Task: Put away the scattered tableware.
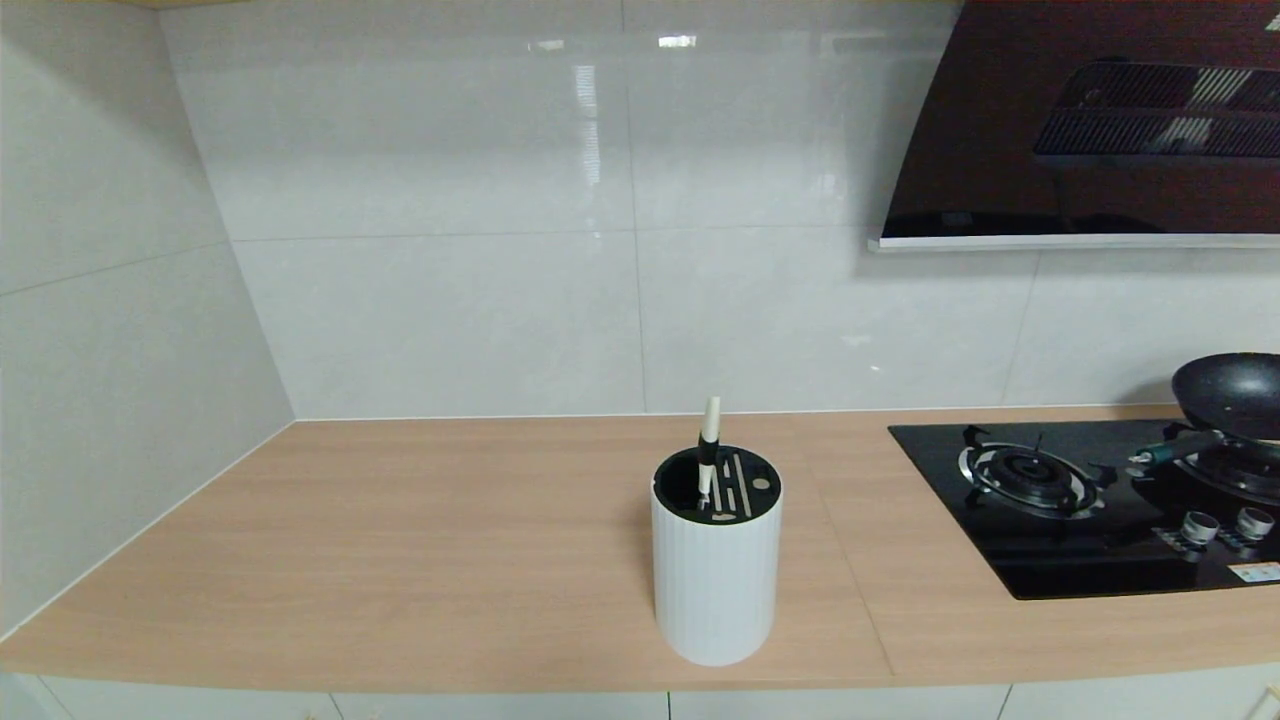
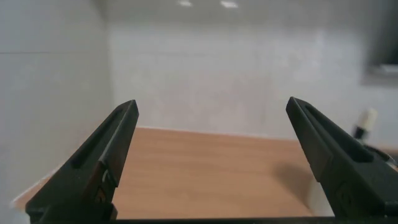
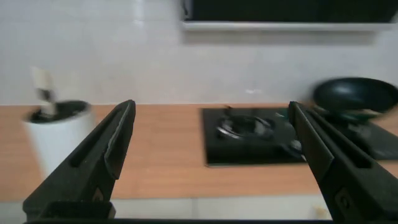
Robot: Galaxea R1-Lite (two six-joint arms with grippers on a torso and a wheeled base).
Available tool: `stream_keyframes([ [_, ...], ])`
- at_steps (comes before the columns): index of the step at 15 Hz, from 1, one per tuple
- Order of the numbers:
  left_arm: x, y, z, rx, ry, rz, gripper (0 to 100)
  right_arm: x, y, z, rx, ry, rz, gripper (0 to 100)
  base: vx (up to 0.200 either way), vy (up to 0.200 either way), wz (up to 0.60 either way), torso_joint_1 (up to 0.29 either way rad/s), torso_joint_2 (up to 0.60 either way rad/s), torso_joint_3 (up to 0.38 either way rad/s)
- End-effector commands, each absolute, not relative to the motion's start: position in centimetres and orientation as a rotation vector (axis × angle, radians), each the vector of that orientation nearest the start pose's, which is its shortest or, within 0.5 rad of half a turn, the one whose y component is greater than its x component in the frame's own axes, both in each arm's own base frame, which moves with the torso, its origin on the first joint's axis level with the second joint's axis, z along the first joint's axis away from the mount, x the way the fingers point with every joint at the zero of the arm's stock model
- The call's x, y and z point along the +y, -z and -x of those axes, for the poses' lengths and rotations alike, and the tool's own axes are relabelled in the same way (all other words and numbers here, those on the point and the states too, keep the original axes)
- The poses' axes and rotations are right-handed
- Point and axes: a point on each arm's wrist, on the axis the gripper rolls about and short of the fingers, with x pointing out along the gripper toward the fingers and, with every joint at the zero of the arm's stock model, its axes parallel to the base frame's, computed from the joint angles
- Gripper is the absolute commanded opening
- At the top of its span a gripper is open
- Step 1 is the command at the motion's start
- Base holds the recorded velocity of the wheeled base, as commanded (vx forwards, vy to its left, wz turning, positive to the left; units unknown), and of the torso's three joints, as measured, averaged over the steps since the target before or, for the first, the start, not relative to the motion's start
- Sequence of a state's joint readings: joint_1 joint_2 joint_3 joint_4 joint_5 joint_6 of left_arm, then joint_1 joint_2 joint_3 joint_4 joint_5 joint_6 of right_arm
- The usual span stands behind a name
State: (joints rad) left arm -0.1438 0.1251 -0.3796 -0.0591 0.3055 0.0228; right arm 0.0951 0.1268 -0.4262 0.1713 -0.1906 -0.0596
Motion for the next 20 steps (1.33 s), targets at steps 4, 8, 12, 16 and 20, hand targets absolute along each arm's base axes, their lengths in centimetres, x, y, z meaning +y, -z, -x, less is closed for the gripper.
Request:
stream_keyframes([
  [4, 0.6, -14.9, 5.4, -0.303, -0.282, -0.009, 100, -0.3, -13.4, 5.0, -0.137, 0.132, 0.045, 100, 0.0, 0.0, 0.0, 0.0, 0.0, 0.0],
  [8, 0.7, -8.6, 2.4, -0.092, -0.294, -0.044, 100, -0.3, -8.9, 2.4, -0.128, 0.13, 0.055, 100, 0.0, 0.0, 0.0, 0.0, 0.0, 0.0],
  [12, 0.4, -8.0, 2.3, -0.036, -0.167, -0.062, 100, -0.1, -7.5, 2.3, 0.007, 0.044, 0.055, 100, 0.0, 0.0, 0.0, 0.0, 0.0, 0.0],
  [16, 0.0, -7.5, 2.2, 0.016, 0.024, -0.066, 100, -0.1, -7.6, 2.3, 0.002, 0.035, 0.026, 100, 0.0, 0.0, 0.0, 0.0, 0.0, 0.0],
  [20, 0.0, -7.5, 2.3, 0.007, 0.022, -0.034, 100, -0.1, -7.6, 2.3, 0.002, 0.035, 0.025, 100, 0.0, 0.0, 0.0, 0.0, 0.0, 0.0],
])
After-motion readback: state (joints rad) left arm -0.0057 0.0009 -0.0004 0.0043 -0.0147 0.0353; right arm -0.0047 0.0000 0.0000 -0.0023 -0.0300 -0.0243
